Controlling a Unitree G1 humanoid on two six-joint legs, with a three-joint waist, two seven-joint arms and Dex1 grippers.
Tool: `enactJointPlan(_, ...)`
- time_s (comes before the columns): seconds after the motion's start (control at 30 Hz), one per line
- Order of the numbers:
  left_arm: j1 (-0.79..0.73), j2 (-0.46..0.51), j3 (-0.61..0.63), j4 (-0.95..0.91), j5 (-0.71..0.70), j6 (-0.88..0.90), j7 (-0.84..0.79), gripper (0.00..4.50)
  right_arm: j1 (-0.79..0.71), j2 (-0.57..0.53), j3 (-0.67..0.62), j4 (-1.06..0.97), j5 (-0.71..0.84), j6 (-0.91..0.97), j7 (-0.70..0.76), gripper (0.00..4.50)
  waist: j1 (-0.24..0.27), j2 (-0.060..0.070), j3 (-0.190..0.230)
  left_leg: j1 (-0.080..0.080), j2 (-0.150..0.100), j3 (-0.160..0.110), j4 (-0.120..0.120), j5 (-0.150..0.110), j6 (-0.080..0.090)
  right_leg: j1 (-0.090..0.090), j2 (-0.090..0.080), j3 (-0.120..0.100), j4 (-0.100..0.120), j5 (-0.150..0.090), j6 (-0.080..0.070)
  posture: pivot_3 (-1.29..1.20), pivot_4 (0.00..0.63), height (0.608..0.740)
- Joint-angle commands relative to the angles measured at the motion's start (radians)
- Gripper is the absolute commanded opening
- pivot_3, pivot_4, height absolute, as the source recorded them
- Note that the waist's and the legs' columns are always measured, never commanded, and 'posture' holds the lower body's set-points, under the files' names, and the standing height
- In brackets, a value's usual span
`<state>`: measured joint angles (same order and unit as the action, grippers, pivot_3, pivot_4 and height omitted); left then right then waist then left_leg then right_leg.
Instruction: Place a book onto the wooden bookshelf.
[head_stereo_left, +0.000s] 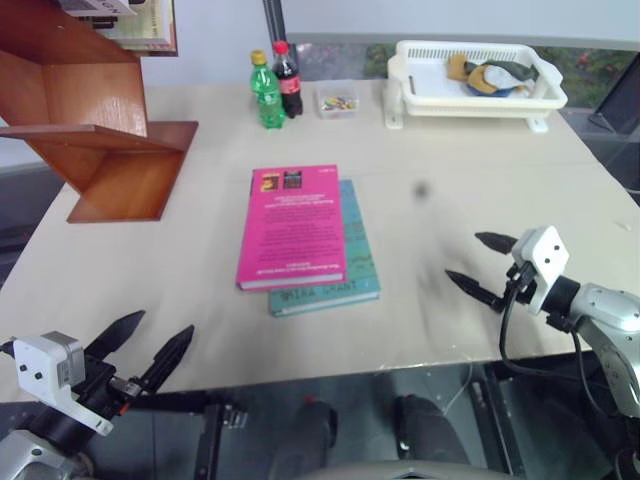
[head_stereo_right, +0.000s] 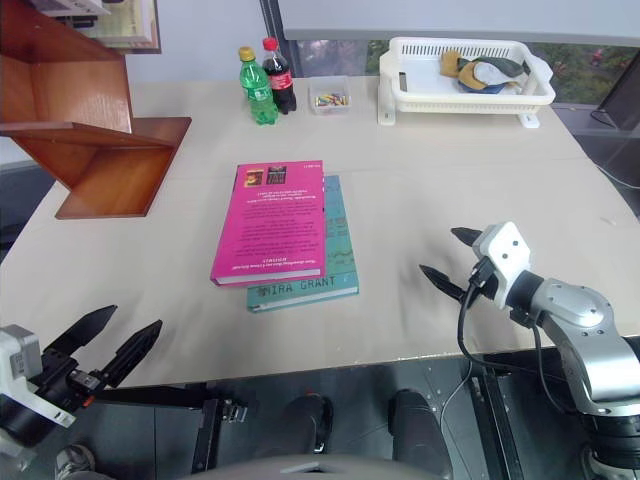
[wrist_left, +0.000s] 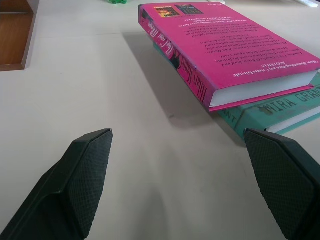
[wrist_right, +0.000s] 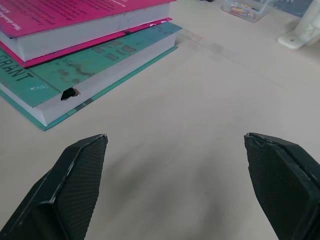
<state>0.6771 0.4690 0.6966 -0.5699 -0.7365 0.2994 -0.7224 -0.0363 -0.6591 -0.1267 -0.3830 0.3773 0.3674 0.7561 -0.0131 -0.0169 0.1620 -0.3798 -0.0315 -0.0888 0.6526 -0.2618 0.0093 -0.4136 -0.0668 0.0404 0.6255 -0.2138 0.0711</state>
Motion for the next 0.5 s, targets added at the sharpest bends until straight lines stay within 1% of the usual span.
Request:
enactJointPlan(0.03,0.0,0.009,0.012,-0.016,-0.004,-0.006,0.002,4.46,-0.003,0.007,-0.011,-0.023,0.007,-0.019,-0.003,4.5,0.0,0.0,0.0,0.0,0.0,0.0,0.0,0.0,0.0,0.0,0.0,0.0,0.0,0.0,0.0,0.0,0.15,0.74)
enactJointPlan(0.17,-0.023,0.015,0.007,-0.016,-0.009,0.003,0.016,4.46,-0.013,0.018,0.0,-0.037,0.005,-0.014,-0.013,4.5,0.0,0.0,0.0,0.0,0.0,0.0,0.0,0.0,0.0,0.0,0.0,0.0,0.0,0.0,0.0,0.0,0.15,0.74)
enactJointPlan(0.3,-0.052,0.027,-0.013,-0.02,0.031,0.006,0.043,4.46,-0.026,0.03,0.009,-0.037,0.01,-0.017,-0.013,4.5,0.0,0.0,0.0,0.0,0.0,0.0,0.0,0.0,0.0,0.0,0.0,0.0,0.0,0.001,-0.002,0.0,0.15,0.74)
enactJointPlan(0.4,-0.092,0.03,-0.02,-0.028,0.05,0.019,0.093,4.46,-0.046,0.049,0.019,-0.041,0.025,-0.013,-0.009,4.5,0.0,0.0,0.0,0.0,0.0,0.0,0.0,0.0,0.0,0.0,0.0,0.0,0.0,0.001,-0.002,0.0,0.15,0.74)
enactJointPlan(0.5,-0.137,0.044,-0.006,-0.045,-0.044,0.14,0.195,4.46,-0.071,0.062,0.047,-0.058,0.054,-0.019,0.025,4.5,-0.001,0.0,0.0,0.0,0.0,-0.001,0.0,0.0,0.0,0.0,0.001,0.0,0.0,0.001,-0.002,0.0,0.15,0.74)
